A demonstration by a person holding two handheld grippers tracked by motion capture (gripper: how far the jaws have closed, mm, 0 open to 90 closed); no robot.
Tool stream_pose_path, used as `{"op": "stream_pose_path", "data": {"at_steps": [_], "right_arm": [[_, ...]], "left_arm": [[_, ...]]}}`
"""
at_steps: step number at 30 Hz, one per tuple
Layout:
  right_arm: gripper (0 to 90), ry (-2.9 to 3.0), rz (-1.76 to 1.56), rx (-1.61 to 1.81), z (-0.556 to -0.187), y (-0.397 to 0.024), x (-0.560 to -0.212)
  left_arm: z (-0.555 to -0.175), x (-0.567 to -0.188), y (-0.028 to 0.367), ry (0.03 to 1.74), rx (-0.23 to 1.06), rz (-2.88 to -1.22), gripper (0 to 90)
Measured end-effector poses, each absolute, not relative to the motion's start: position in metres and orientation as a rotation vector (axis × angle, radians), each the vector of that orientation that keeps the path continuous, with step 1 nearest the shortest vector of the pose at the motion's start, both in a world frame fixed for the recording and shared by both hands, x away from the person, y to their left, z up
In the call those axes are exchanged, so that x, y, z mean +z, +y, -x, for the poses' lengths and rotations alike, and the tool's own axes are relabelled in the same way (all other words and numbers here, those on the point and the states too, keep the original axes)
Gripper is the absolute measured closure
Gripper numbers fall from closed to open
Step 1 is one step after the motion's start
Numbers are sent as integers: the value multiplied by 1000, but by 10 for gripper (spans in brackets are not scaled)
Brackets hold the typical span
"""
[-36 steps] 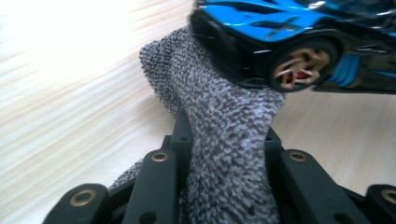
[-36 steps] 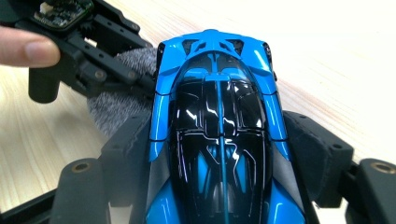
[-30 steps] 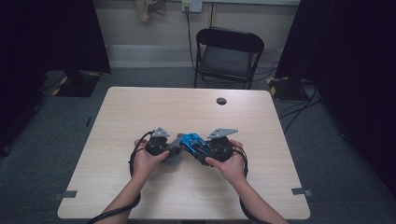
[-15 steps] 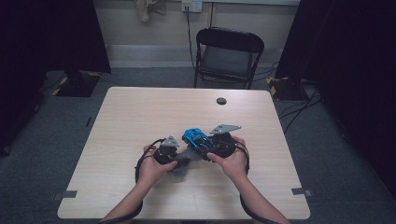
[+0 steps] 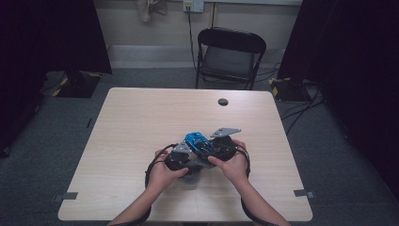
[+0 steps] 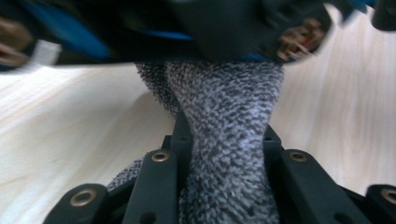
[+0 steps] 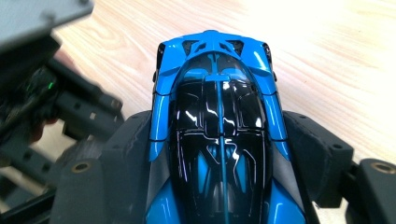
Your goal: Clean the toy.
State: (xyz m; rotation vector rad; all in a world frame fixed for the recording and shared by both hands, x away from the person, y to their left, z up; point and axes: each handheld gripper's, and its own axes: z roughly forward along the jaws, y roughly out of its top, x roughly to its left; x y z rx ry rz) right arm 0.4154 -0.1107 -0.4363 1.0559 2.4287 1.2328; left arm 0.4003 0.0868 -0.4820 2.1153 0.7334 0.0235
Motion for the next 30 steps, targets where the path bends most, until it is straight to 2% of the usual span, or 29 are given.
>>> {"op": "stream_pose_path", "data": {"at_steps": [30], "right_arm": [[279, 2454, -1028, 1234, -410, -110, -437]], "left_arm": [[-426, -481, 126, 893, 136, -2069, 693]]}}
